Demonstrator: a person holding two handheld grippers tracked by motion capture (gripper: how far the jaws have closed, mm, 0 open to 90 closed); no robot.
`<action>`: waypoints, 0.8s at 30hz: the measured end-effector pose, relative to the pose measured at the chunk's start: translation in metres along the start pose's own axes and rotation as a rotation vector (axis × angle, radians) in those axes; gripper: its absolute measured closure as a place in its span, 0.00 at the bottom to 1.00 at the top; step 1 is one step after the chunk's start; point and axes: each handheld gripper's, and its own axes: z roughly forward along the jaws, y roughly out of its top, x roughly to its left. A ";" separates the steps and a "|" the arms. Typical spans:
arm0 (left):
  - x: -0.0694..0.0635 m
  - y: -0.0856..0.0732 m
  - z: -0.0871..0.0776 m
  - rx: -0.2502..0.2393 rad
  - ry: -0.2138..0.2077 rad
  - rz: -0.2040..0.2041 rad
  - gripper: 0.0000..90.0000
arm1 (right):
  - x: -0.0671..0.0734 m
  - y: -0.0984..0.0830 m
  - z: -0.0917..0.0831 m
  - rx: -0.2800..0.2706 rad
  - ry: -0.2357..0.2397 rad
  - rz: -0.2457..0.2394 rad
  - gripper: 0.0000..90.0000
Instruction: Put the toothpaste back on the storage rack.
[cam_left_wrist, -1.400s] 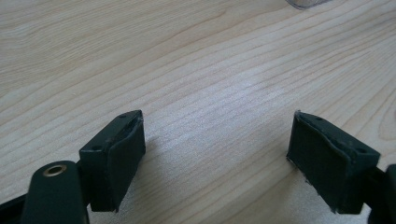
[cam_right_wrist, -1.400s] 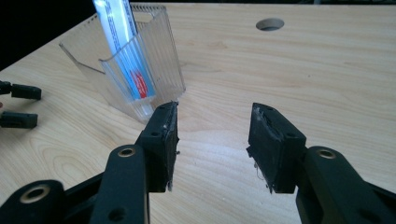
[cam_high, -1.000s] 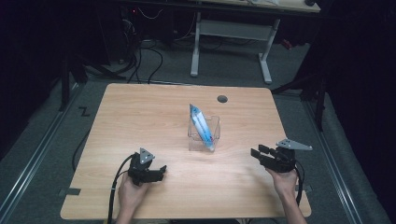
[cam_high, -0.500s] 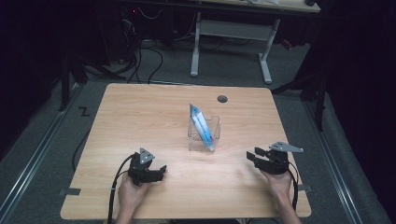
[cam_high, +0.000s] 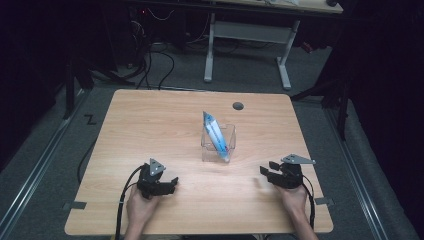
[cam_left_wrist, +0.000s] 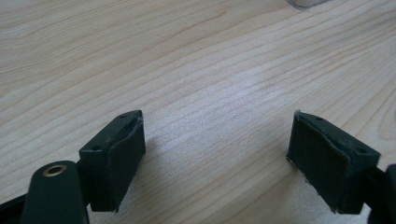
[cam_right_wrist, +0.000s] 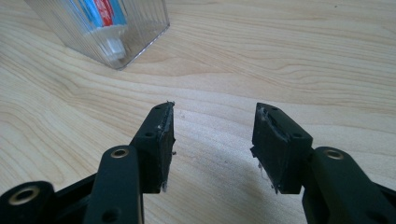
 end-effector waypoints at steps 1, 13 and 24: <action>0.000 0.000 0.000 0.000 0.000 0.000 0.21 | 0.000 0.000 0.001 0.002 -0.004 -0.004 0.54; 0.000 0.000 0.000 0.000 0.000 -0.001 0.21 | 0.003 -0.009 0.011 0.030 -0.057 -0.023 0.52; 0.000 0.000 0.000 0.000 0.000 -0.001 0.21 | 0.005 -0.013 0.012 0.046 -0.068 -0.017 0.49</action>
